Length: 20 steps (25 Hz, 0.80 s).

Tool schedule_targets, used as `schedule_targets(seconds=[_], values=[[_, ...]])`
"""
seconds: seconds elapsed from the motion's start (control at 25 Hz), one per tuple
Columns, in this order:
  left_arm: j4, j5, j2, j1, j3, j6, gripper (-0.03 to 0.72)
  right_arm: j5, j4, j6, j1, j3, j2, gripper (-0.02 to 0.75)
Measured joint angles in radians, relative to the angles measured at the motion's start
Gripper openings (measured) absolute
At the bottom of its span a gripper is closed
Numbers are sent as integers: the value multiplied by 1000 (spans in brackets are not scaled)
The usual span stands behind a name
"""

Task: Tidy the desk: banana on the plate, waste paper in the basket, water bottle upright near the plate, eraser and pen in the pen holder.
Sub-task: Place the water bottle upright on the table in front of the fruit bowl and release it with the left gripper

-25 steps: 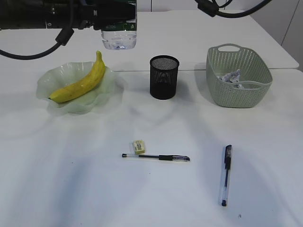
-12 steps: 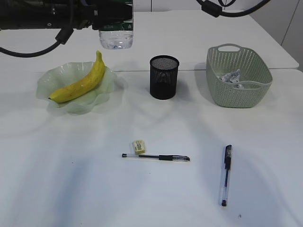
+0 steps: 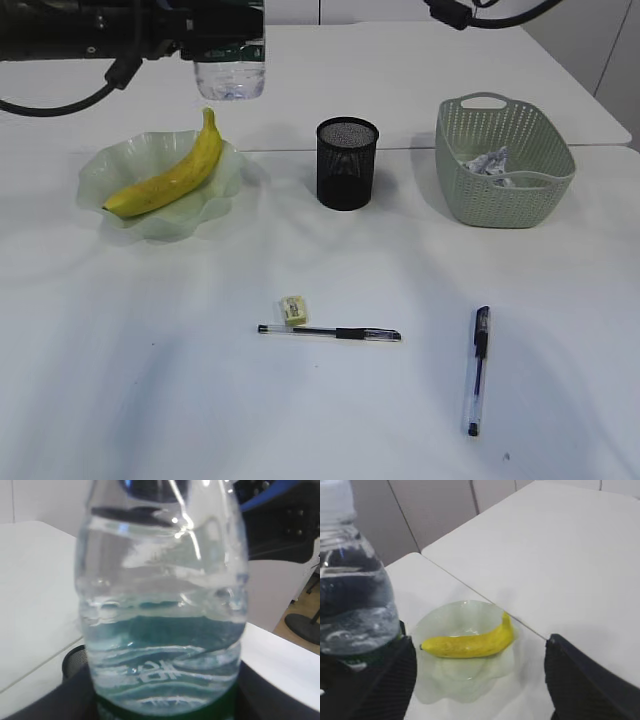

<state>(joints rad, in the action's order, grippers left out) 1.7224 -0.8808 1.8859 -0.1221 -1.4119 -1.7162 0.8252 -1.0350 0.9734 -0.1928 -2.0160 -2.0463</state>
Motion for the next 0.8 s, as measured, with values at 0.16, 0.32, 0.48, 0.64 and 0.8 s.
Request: schedule_targets(seconds=[0.16,0.32,0.48,0.64,0.8], values=[[2,0,0,26,0,0,358,-49,72,0,9,0,0,591],[2,0,0,30,0,0,358,-66,142,0,30,0,0,590],[2,-2,0,30,0,0,358,-88,197,0,66,0,0,590],[2,-2,0,30,0,0,358,-155,210,0,79,0,0,589],[2,-2,0,30,0,0,358,-183,210,0,79,0,0,589]])
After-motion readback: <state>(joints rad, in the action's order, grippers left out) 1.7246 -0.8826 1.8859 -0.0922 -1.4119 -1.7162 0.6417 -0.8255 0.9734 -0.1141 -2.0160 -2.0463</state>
